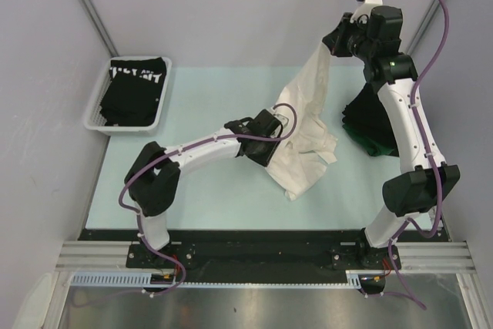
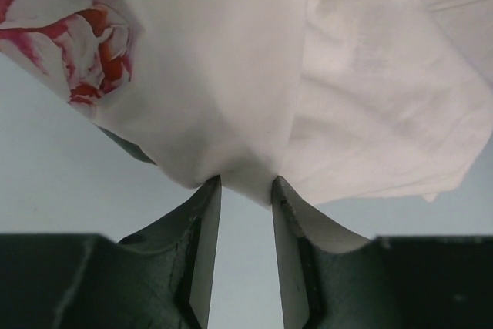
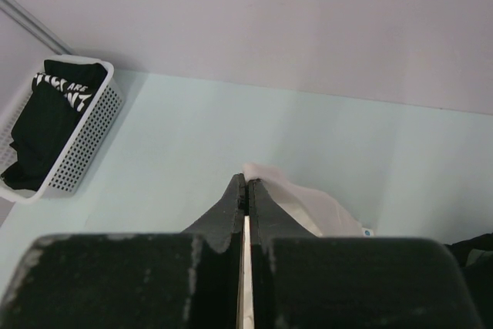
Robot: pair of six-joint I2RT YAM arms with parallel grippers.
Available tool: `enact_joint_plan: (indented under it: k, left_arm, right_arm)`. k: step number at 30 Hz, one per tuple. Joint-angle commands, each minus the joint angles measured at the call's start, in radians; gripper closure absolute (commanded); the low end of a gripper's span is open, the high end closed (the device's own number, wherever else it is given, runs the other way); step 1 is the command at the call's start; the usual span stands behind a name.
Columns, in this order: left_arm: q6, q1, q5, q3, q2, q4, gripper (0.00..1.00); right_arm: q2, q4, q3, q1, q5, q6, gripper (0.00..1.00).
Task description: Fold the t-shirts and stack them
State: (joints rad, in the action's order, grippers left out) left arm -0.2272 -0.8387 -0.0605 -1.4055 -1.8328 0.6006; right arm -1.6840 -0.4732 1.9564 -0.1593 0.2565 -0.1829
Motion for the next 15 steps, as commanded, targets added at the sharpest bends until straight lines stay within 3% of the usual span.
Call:
enact_joint_plan:
  k: [1, 4, 6, 11, 15]
  left_arm:
    - [0.008, -0.003, 0.005, 0.002, -0.042, -0.033, 0.65]
    - [0.02, -0.003, 0.016, -0.01, -0.075, -0.041, 0.78]
    - [0.031, -0.003, 0.021, -0.026, -0.106, -0.041, 0.99]
    - [0.069, 0.0, -0.065, -0.059, -0.12, -0.03, 1.0]
    - [0.091, 0.077, -0.188, -0.091, -0.092, 0.007, 1.0]
  right_arm:
    - [0.053, 0.045, 0.019, 0.01, 0.016, -0.006, 1.0]
    - [0.06, 0.036, 0.029, 0.014, 0.021, -0.003, 1.0]
    - [0.063, 0.033, 0.03, 0.015, 0.023, -0.003, 1.0]
    - [0.066, 0.022, 0.032, 0.018, 0.029, -0.004, 1.0]
    - [0.073, 0.021, 0.021, 0.02, 0.029, -0.003, 1.0]
